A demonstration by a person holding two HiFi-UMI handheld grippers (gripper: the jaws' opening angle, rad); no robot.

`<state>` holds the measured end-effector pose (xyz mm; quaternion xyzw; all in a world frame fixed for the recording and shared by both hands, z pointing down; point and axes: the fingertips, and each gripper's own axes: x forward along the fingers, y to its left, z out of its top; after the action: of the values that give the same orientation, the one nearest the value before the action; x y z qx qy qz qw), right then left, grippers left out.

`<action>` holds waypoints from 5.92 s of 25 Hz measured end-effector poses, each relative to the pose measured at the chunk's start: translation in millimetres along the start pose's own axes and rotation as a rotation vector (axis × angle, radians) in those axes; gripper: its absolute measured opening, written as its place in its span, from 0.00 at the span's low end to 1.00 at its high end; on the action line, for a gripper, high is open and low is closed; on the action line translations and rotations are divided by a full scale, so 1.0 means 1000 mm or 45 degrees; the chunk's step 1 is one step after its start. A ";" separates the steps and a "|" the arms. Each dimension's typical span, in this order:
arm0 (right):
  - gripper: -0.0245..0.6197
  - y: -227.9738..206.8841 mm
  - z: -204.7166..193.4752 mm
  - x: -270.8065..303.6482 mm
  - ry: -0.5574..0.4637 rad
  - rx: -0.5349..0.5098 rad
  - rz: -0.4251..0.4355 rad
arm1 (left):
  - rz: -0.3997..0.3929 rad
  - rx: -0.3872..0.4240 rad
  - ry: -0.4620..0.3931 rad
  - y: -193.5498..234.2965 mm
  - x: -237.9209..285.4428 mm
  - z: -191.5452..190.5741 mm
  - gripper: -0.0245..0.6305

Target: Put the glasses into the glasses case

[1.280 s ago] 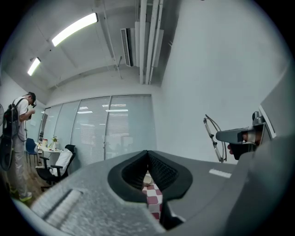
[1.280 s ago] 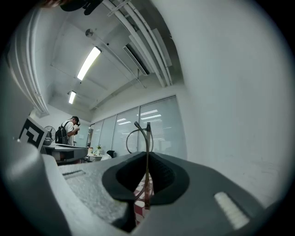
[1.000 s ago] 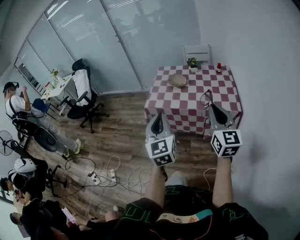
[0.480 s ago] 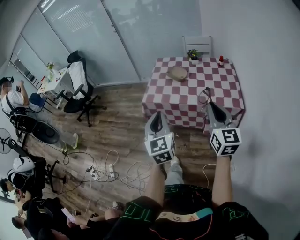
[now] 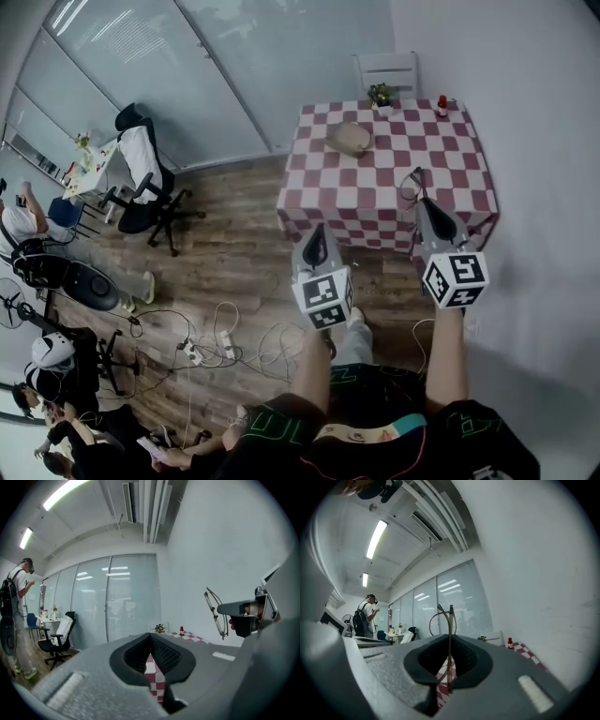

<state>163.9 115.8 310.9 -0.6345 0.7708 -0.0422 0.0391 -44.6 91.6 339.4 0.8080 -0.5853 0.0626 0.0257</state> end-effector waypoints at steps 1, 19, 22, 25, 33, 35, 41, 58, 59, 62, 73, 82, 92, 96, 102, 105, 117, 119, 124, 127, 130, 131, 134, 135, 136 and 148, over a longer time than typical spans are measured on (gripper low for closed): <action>0.07 0.000 -0.007 0.009 0.013 0.011 0.005 | -0.003 -0.023 0.024 0.004 0.007 -0.007 0.05; 0.07 0.027 -0.128 0.149 0.354 -0.006 0.024 | -0.017 -0.275 0.310 0.079 0.119 -0.117 0.05; 0.07 0.039 -0.141 0.175 0.407 -0.045 0.064 | 0.002 -0.318 0.321 0.097 0.136 -0.130 0.05; 0.07 0.044 -0.133 0.198 0.420 -0.105 0.080 | 0.010 -0.372 0.311 0.111 0.155 -0.130 0.05; 0.07 0.074 -0.110 0.254 0.434 -0.245 0.153 | 0.000 -0.449 0.289 0.140 0.195 -0.121 0.05; 0.07 0.076 -0.106 0.263 0.425 -0.272 0.138 | -0.005 -0.464 0.274 0.145 0.203 -0.117 0.05; 0.07 0.074 -0.077 0.281 0.333 -0.332 0.057 | -0.017 -0.467 0.214 0.160 0.218 -0.098 0.05; 0.07 0.056 -0.017 0.313 0.250 -0.499 0.025 | -0.041 -0.429 0.048 0.165 0.268 -0.046 0.05; 0.07 0.053 -0.018 0.315 0.255 -0.500 0.028 | -0.038 -0.415 0.052 0.163 0.272 -0.047 0.05; 0.07 0.038 -0.022 0.321 0.266 -0.488 0.018 | -0.046 -0.362 0.075 0.154 0.284 -0.053 0.05; 0.07 -0.023 -0.052 0.362 0.330 -0.395 0.034 | -0.062 -0.293 0.138 0.122 0.336 -0.060 0.05; 0.07 -0.064 -0.087 0.402 0.422 -0.293 0.103 | -0.057 -0.223 0.245 0.099 0.382 -0.080 0.05; 0.07 -0.077 -0.116 0.445 0.470 -0.209 0.262 | 0.080 -0.138 0.291 0.116 0.402 -0.091 0.05; 0.07 -0.077 -0.125 0.449 0.518 -0.184 0.298 | 0.065 -0.120 0.303 0.109 0.402 -0.090 0.05; 0.07 -0.075 -0.151 0.462 0.622 -0.215 0.279 | 0.065 -0.123 0.383 0.122 0.412 -0.115 0.05; 0.07 -0.074 -0.164 0.470 0.672 -0.196 0.301 | 0.062 -0.131 0.400 0.129 0.424 -0.120 0.05; 0.07 -0.067 -0.204 0.489 0.815 -0.097 0.386 | -0.023 -0.151 0.515 0.133 0.474 -0.152 0.05; 0.07 -0.062 -0.212 0.489 0.851 -0.078 0.425 | -0.025 -0.226 0.520 0.132 0.478 -0.151 0.05; 0.07 -0.052 -0.235 0.482 0.964 -0.052 0.494 | -0.081 -0.190 0.539 0.120 0.483 -0.152 0.05; 0.07 -0.047 -0.246 0.482 1.027 -0.062 0.511 | -0.071 -0.188 0.568 0.124 0.478 -0.159 0.05; 0.07 -0.046 -0.257 0.481 1.085 -0.070 0.514 | -0.053 -0.198 0.586 0.127 0.477 -0.165 0.05; 0.07 -0.046 -0.261 0.480 1.102 -0.074 0.515 | -0.049 -0.195 0.585 0.128 0.476 -0.165 0.05; 0.07 -0.042 -0.272 0.478 1.143 -0.087 0.532 | -0.047 -0.128 0.576 0.128 0.475 -0.162 0.05; 0.07 -0.040 -0.275 0.478 1.154 -0.090 0.539 | -0.050 -0.103 0.572 0.127 0.474 -0.161 0.05; 0.07 -0.040 -0.278 0.477 1.166 -0.094 0.543 | -0.053 -0.090 0.569 0.126 0.473 -0.160 0.05; 0.07 -0.024 -0.305 0.471 1.281 -0.227 0.559 | -0.024 -0.063 0.588 0.129 0.461 -0.170 0.05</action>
<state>62.7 -346.8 613.6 -0.3614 0.8091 -0.2654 -0.3799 -37.8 -364.2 564.5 0.7767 -0.5578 0.2312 0.1796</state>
